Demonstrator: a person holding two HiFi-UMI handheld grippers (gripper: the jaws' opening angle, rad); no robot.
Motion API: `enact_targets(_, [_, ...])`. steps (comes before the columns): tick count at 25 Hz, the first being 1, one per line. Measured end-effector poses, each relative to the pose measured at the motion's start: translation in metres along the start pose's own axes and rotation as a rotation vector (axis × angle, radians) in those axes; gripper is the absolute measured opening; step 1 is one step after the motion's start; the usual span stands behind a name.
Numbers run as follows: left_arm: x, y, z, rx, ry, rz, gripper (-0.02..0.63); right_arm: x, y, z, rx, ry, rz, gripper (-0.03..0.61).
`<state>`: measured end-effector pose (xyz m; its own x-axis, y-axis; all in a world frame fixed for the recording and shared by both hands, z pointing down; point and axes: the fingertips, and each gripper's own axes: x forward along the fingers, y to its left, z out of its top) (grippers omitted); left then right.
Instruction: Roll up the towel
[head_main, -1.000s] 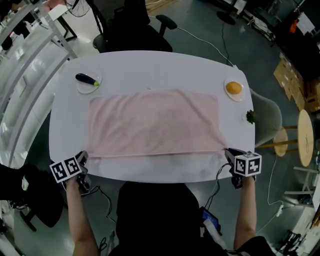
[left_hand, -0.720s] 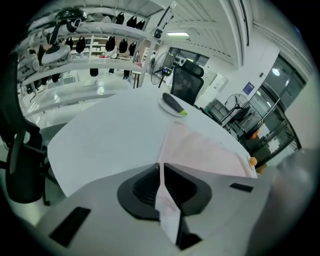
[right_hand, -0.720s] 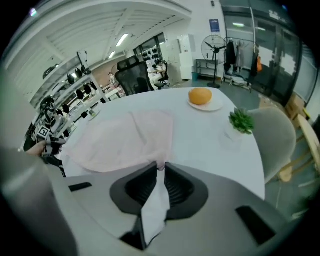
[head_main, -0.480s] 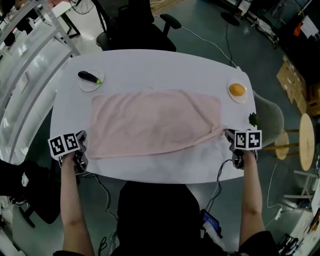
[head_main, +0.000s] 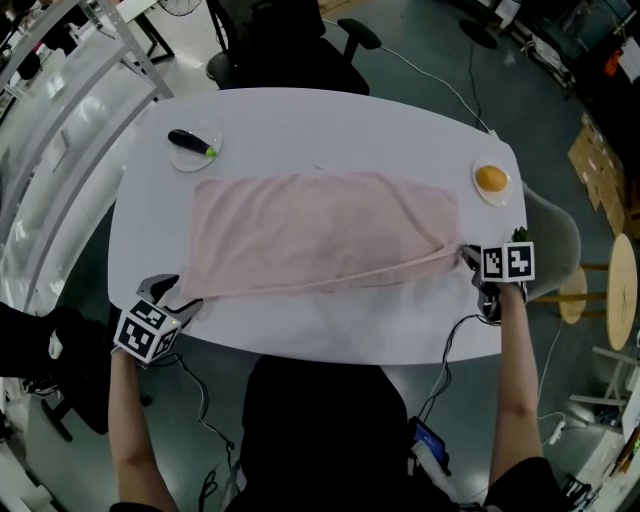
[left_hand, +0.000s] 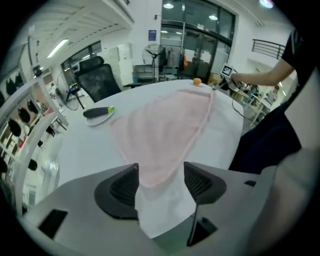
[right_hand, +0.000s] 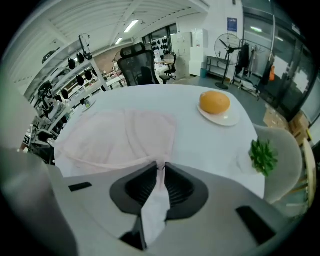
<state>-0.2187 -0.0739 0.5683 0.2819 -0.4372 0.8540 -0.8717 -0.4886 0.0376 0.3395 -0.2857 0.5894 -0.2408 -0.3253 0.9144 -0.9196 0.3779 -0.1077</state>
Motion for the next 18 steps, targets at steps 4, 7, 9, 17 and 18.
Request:
enact_targets(4, [0.012, -0.004, -0.012, 0.215, 0.098, 0.021, 0.327, 0.001, 0.001, 0.004, -0.017, 0.006, -0.003, 0.058])
enact_targets(7, [0.027, 0.013, -0.007, 0.333, 0.114, 0.144, 0.042, 0.001, 0.004, 0.003, -0.034, 0.011, -0.005, 0.057])
enact_targets(9, [0.032, 0.016, 0.001, 0.355, 0.108, 0.145, 0.025, 0.0, 0.003, 0.002, -0.041, 0.016, -0.004, 0.058])
enact_targets(17, [0.022, 0.059, 0.04, 0.228, 0.038, 0.155, 0.025, -0.005, -0.003, 0.009, -0.044, 0.017, -0.003, 0.066])
enact_targets(18, [0.025, 0.066, 0.044, 0.217, 0.034, 0.164, 0.025, -0.003, -0.003, 0.011, -0.041, 0.017, -0.005, 0.066])
